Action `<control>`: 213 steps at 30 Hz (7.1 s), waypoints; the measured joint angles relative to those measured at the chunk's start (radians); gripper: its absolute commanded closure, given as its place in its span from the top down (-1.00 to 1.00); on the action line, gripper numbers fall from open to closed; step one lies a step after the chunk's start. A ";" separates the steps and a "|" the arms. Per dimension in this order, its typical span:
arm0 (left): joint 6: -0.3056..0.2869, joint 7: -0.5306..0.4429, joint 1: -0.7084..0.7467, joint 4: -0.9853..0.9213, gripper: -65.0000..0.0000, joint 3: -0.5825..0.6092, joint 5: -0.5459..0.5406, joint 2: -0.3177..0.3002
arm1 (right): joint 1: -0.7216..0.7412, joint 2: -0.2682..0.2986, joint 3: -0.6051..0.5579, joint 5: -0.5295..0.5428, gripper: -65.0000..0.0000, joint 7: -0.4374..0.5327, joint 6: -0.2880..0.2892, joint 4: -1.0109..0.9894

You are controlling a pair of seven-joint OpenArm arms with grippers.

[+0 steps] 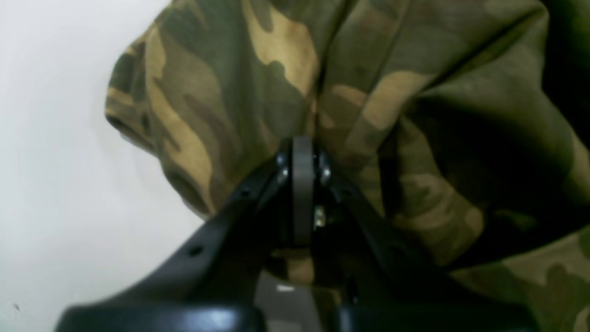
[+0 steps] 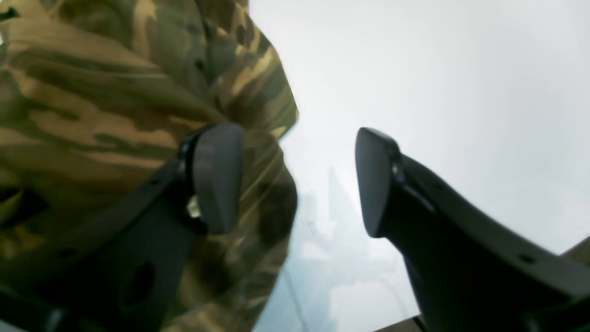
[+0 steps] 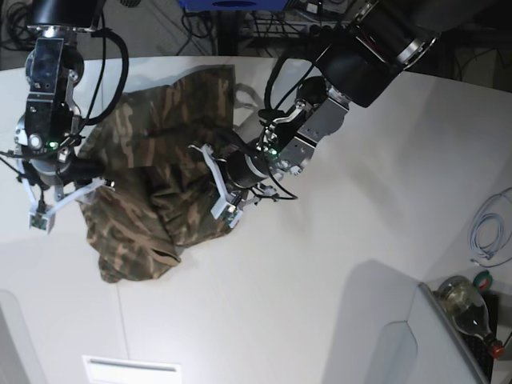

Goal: Layout the t-shirt on the table in an organized manner, then fold the t-shirt properly
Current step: 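Grasp the shirt with both grippers and pull it apart to spread, then regrasp the shirt edge with the left gripper and pull it outward, then grasp the shirt edge with both grippers and lift it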

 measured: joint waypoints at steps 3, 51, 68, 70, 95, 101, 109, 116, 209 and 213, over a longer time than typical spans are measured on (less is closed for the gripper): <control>0.000 0.000 0.002 0.001 -1.00 0.000 0.000 0.000 | -0.009 -0.011 -0.041 0.005 0.32 -0.005 0.000 0.005; 0.001 0.003 0.315 0.347 -1.00 -0.434 0.000 -0.286 | 0.008 0.090 0.627 0.007 -0.86 0.359 0.003 -0.455; -0.002 0.013 0.323 0.534 -0.88 -0.144 -0.012 -0.201 | 0.086 0.150 0.220 0.003 -0.94 0.378 0.398 -0.375; -0.003 0.058 0.263 0.508 -0.53 -0.079 -0.013 -0.162 | 0.164 0.156 0.222 0.004 -1.00 0.372 0.412 -0.505; -0.028 0.135 -0.074 -0.054 0.19 -0.048 -0.012 0.003 | 0.567 0.336 0.222 0.004 -0.99 0.795 0.045 -1.423; 0.004 0.154 -0.227 -0.177 0.22 -0.178 0.007 -0.032 | 0.549 0.226 0.215 0.004 -0.99 0.785 0.026 -1.243; -0.008 0.123 -0.244 0.071 0.23 -0.188 -0.118 -0.066 | 0.286 0.137 0.227 -0.002 -0.97 0.485 0.061 -0.558; 0.009 0.177 0.032 0.336 0.23 -0.325 -0.389 -0.267 | 0.016 -0.050 0.215 0.020 -0.38 0.221 0.288 -0.033; 0.420 0.201 0.296 0.825 -1.00 -0.383 -0.444 -0.309 | -0.037 -0.098 0.586 0.265 -1.00 -0.314 0.781 0.241; 0.419 0.321 0.256 0.826 -1.00 -0.386 -0.442 -0.305 | -0.036 -0.089 0.586 0.320 -1.00 -0.344 0.781 0.221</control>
